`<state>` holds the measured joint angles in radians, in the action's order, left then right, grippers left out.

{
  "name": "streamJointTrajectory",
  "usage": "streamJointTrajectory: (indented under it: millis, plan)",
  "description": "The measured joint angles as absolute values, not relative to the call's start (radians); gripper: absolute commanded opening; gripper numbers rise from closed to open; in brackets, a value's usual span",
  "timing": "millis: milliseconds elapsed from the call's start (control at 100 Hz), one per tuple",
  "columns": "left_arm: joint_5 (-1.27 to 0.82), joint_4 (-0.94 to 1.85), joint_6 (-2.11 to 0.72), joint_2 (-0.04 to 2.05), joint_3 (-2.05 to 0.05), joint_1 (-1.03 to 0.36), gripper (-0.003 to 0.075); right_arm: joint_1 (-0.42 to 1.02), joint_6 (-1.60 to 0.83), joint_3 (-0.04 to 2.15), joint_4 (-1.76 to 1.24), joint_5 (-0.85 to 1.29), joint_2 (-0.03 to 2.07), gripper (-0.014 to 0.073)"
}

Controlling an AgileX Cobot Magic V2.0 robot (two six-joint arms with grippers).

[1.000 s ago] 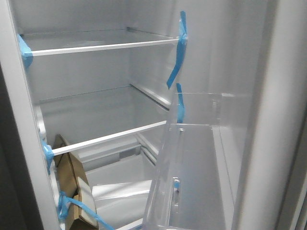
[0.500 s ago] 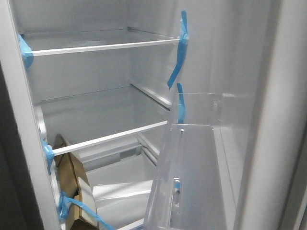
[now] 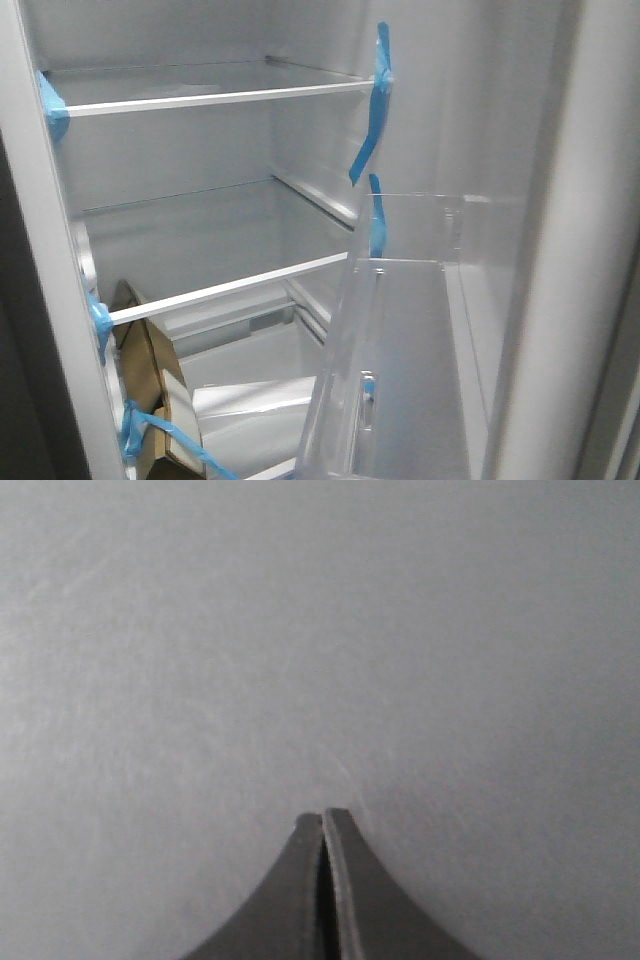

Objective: Close fridge door

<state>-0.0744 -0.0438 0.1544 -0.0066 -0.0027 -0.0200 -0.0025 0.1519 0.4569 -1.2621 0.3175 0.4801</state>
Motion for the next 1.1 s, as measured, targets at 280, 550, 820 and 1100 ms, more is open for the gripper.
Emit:
streamJointTrajectory:
  millis: [280,550,820,1100]
  plan:
    - [-0.074,-0.044,0.154,-0.007,-0.003,-0.020,-0.0020,-0.002,0.040,0.589,-1.264,0.422,0.623,-0.0071]
    - [-0.074,-0.044,0.154,-0.007,-0.003,-0.020,-0.0020,0.021,-0.155,0.751,-1.264,0.542,0.761,-0.0071]
    - [-0.074,-0.044,0.154,-0.007,-0.003,-0.020,-0.0020,0.159,-0.301,0.900,-1.189,0.516,0.909,-0.0071]
    - [-0.074,-0.044,0.154,-0.007,-0.003,-0.020,-0.0020,0.396,-0.311,1.025,-0.969,0.328,1.074,-0.0071]
